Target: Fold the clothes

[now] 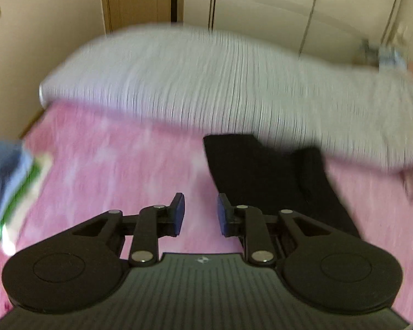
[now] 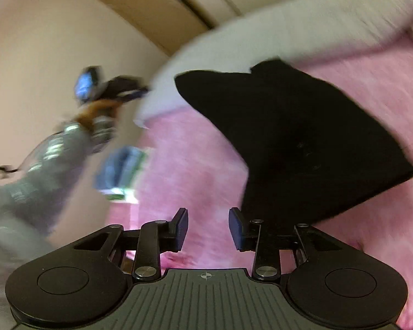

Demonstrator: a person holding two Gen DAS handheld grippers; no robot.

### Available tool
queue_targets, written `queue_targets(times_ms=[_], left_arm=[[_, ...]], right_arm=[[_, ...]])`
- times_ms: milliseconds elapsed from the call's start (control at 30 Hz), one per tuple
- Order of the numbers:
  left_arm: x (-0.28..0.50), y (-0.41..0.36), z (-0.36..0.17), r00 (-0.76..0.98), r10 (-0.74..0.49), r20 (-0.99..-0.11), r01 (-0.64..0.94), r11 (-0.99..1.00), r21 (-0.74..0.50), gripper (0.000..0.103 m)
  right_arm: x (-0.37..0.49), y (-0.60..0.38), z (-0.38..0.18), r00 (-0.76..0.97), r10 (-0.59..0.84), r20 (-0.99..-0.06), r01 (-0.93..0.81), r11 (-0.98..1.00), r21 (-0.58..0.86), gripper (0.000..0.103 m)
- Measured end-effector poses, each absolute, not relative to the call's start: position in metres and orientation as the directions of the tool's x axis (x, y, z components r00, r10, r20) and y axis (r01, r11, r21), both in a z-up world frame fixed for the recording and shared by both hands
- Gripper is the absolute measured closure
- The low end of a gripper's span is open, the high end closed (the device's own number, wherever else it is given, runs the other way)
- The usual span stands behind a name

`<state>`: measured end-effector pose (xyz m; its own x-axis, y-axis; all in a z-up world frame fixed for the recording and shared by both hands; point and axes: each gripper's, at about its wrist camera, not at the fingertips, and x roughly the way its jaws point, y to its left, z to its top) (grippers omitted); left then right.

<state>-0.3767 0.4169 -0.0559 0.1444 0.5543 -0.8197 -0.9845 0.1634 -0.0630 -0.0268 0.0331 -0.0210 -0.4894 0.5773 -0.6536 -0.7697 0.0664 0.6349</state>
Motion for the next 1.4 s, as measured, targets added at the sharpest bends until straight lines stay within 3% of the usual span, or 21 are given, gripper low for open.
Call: queue_targets(times_ms=[167,400,700,1000,1400], left_arm=[[-0.418,0.328,-0.138,0.169,0.344,-0.924,-0.982,0.144,-0.126,0.082],[-0.449,0.208,-0.192,0.240,0.190,-0.952,-0.970,0.004,-0.244,0.081],[-0.407,0.133,-0.204,0.278,0.204,-0.939,-0.950,-0.089,-0.301,0.070],[-0.376,0.062,-0.267,0.423,0.216,-0.880,-0.799,-0.369,-0.475,0.070],[-0.317,0.092,-0.338,0.480,0.348,-0.805,-0.689,-0.418,-0.592,0.063]], right_arm=[[-0.007,0.030,-0.036,-0.342,0.598,-0.725,-0.761,0.276,0.587,0.066],[0.031,0.017,-0.082,-0.165,0.536,-0.828,-0.721,0.507,0.472,0.065],[0.075,-0.034,-0.130,-0.195,0.436,-0.878,-0.718,0.547,0.431,0.065],[0.140,-0.090,-0.183,-0.156,0.352,-0.923,-0.717,0.602,0.351,0.065],[0.176,-0.084,-0.256,-0.121,0.335,-0.935,-0.685,0.653,0.323,0.065]])
